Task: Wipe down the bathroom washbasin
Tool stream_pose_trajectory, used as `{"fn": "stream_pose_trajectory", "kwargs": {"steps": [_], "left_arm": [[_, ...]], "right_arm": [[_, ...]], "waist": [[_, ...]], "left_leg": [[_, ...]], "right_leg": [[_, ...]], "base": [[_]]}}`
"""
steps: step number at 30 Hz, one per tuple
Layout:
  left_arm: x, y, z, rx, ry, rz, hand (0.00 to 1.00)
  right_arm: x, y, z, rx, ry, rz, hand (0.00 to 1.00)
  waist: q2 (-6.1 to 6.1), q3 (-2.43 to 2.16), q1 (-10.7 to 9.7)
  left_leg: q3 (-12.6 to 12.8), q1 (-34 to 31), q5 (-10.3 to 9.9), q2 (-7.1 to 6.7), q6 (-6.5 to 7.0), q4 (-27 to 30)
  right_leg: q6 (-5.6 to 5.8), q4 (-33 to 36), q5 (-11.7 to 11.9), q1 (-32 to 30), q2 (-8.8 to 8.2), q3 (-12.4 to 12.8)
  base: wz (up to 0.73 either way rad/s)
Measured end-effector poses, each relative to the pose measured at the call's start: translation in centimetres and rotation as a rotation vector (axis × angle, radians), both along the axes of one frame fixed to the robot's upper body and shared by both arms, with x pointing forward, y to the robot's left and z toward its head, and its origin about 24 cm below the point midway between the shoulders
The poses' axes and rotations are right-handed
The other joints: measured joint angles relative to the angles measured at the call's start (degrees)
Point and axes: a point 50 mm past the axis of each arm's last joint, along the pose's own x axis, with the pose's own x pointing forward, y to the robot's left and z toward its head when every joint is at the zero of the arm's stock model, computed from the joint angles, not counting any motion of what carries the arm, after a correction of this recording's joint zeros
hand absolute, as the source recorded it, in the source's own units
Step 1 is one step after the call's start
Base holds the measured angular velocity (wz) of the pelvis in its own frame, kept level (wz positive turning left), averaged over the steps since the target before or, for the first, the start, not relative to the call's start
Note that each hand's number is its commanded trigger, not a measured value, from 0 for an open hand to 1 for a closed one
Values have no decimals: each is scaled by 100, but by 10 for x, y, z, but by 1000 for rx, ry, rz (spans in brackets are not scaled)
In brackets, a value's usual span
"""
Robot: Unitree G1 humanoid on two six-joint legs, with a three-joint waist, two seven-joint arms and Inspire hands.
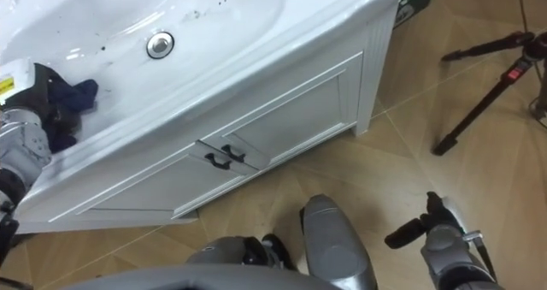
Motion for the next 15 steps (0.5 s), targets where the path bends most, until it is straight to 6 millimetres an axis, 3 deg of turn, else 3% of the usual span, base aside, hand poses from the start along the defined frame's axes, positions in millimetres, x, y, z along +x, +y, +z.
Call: {"fn": "stream_pose_trajectory", "kwargs": {"steps": [8, 10, 15], "left_arm": [[15, -18, 0, -144, -44, 53, 100], [25, -29, 4, -226, -90, 72, 100], [47, -45, 17, -319, -138, 55, 100]], "right_arm": [[0, 9, -4, 23, 4, -1, 0], [-1, 12, -5, 33, 7, -4, 0], [-2, 17, -9, 44, 26, -8, 0]], "waist": [[-66, 56, -27], [-146, 117, -37], [-261, 216, -172]], "left_leg": [[-86, -64, 1, -12, -2, 47], [-96, -87, 0, -7, 0, 84], [-151, -182, -8, 21, 14, 219]], "right_leg": [[-36, 5, -30, -17, -11, -31], [-31, 21, -28, -30, -21, -50], [-22, 50, -28, -29, -65, -173]], "base": [[2], [5], [14]]}}
